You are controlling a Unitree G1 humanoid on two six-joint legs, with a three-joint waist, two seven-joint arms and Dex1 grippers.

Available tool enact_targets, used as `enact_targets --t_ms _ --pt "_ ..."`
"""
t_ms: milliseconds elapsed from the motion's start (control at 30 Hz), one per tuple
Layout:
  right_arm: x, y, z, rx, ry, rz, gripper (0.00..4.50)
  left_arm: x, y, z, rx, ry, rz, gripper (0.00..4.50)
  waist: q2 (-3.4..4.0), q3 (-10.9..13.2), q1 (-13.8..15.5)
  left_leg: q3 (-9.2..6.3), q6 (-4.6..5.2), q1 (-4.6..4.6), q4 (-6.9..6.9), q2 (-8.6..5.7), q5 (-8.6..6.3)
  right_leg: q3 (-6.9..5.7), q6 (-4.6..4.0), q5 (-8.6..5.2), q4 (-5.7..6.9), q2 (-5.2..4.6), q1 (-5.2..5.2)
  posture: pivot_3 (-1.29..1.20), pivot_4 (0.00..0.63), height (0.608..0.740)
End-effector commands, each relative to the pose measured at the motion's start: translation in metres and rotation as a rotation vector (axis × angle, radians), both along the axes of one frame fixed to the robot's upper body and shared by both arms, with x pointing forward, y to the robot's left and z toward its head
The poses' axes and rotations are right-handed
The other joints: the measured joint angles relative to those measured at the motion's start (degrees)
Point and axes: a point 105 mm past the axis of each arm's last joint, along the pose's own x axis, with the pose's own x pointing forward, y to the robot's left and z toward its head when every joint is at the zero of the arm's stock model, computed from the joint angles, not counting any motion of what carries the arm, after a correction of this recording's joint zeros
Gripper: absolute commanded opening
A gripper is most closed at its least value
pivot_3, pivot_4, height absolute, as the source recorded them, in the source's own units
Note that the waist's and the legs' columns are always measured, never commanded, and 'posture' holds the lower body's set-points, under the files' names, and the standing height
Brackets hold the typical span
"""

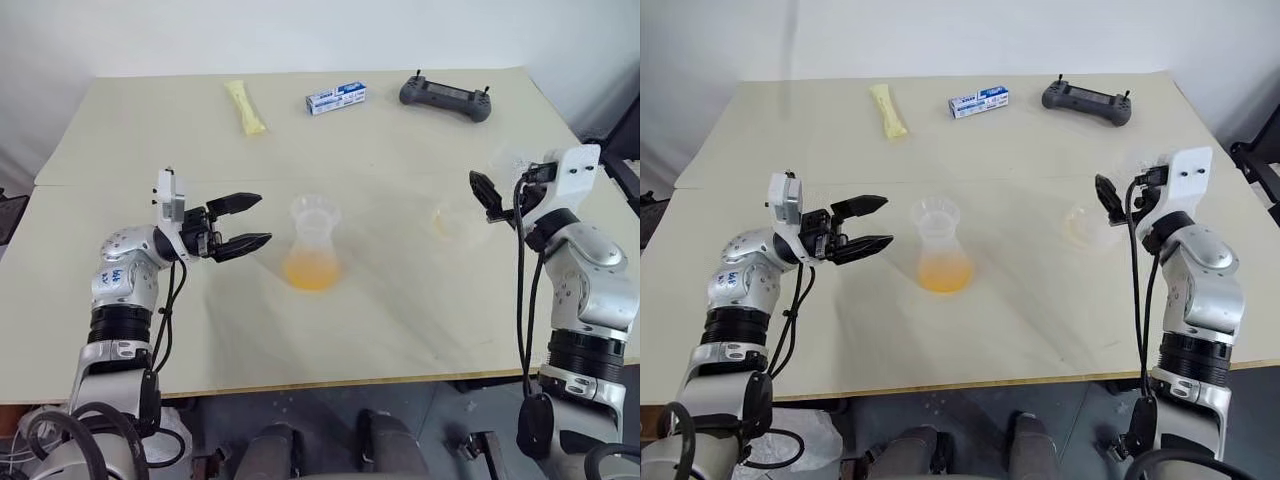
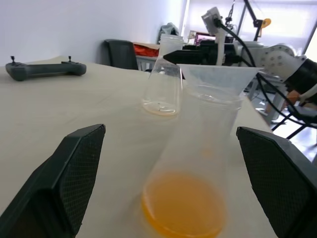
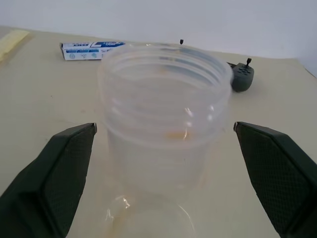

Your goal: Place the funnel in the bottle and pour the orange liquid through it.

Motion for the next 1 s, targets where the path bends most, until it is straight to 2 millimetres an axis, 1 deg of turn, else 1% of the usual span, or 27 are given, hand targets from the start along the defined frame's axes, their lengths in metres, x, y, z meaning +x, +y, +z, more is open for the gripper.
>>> enact_targets --t_ms 33,133,200,300,400,500,533,633,667,733,800,867,933,1000 --pt "-0.011 0.0 0.03 -0.036 -0.106 0.0 4.46 -0.001 0.001 0.001 0.037 -0.005 0.016 4.5 0.0 0.0 0.0 0.0 0.0 0.0 0.0 0.0 0.0 0.0 0.0 0.0 0.0 0.0 0.0 0.0 0.15 0.74" --pt "-0.016 0.003 0.052 -0.062 -0.172 0.02 4.46 0.002 0.001 -0.002 0.04 0.022 0.05 4.5 0.0 0.0 0.0 0.0 0.0 0.0 0.01 -0.01 0.0 0.01 0.0 0.0 0.0 -0.01 0.0 0.0 0.15 0.74" --pt "-0.018 0.005 0.062 -0.074 -0.197 0.036 4.46 0.003 0.0 -0.003 0.045 0.033 0.061 4.5 0.0 0.0 0.0 0.0 0.0 0.0 0.0 -0.01 0.0 0.01 0.0 0.0 -0.01 -0.01 0.0 0.0 0.15 0.74" --pt "-0.022 0.01 0.08 -0.09 -0.238 0.077 4.46 0.005 0.001 -0.004 0.054 0.015 0.083 4.5 0.0 0.0 0.1 -0.01 0.0 -0.01 0.0 0.0 0.0 0.0 0.0 0.0 -0.01 -0.01 0.0 0.0 0.15 0.74" --pt "-0.032 0.029 0.094 -0.12 -0.267 0.197 4.46 0.004 0.002 -0.008 0.067 0.025 0.098 4.5 0.0 0.0 0.2 0.0 0.0 0.0 0.0 -0.01 0.0 0.01 0.0 0.0 -0.01 -0.02 0.0 0.0 0.15 0.74" --pt "-0.051 0.056 0.093 -0.173 -0.258 0.376 4.46 0.0 0.003 -0.012 0.093 0.012 0.092 4.5 0.0 0.0 0.3 0.0 0.0 0.0 0.0 0.0 0.0 0.0 0.0 0.0 -0.02 -0.01 0.0 0.0 0.15 0.74" --pt "-0.059 0.065 0.09 -0.187 -0.248 0.441 4.46 -0.003 0.004 -0.013 0.09 0.014 0.078 4.5 0.0 0.0 0.3 0.0 0.0 -0.01 0.0 0.0 0.0 0.0 0.0 0.0 -0.02 -0.01 0.0 0.0 0.15 0.74" --pt "-0.088 0.087 0.065 -0.243 -0.179 0.632 4.46 -0.008 0.008 -0.013 0.085 0.031 0.069 4.5 -0.02 0.0 1.1 -0.01 0.0 -0.02 0.01 0.02 0.0 -0.04 0.0 0.0 -0.04 0.01 0.01 0.0 0.15 0.74" --pt "-0.095 0.09 0.055 -0.263 -0.141 0.671 4.46 -0.01 0.01 -0.013 0.082 0.026 0.07 4.5 -0.02 0.0 1.3 -0.04 0.01 -0.03 0.02 0.01 0.0 -0.06 0.01 0.0 -0.05 0.0 0.03 0.0 0.15 0.74" --pt "-0.108 0.094 0.026 -0.353 -0.038 0.732 4.46 -0.016 0.016 -0.013 0.083 0.029 0.058 4.5 -0.02 0.0 1.8 -0.03 0.03 -0.04 0.07 -0.03 -0.01 -0.05 0.04 0.02 -0.08 -0.05 0.07 0.0 0.15 0.74" --pt "-0.12 0.092 0.0 -0.411 0.049 0.781 4.46 -0.023 0.024 -0.017 0.108 0.053 0.049 4.5 -0.05 0.0 2.1 -0.01 0.08 -0.03 0.1 -0.03 -0.04 -0.03 0.06 0.03 -0.14 -0.04 0.1 0.0 0.15 0.74" --pt "-0.129 0.086 -0.017 -0.391 0.092 0.814 4.46 -0.028 0.031 -0.021 0.129 0.06 0.043 4.5 -0.05 0.0 2.2 0.06 0.09 0.0 0.1 -0.03 -0.05 0.01 0.07 0.04 -0.19 -0.03 0.12 0.0 0.15 0.74" --pt "-0.132 0.077 -0.031 -0.314 0.119 0.815 4.46 -0.033 0.036 -0.023 0.135 0.057 0.038 4.5 -0.06 0.0 2.5 0.11 0.09 0.03 0.11 -0.02 -0.05 0.01 0.07 0.04 -0.21 -0.03 0.15 0.0 0.15 0.74" --pt "-0.132 0.068 -0.044 -0.299 0.138 0.804 4.46 -0.035 0.038 -0.024 0.132 0.062 0.04 4.5 -0.06 0.0 2.5 0.1 0.09 0.1 0.14 -0.01 -0.05 0.02 0.07 0.04 -0.21 -0.02 0.24 0.0 0.15 0.74"
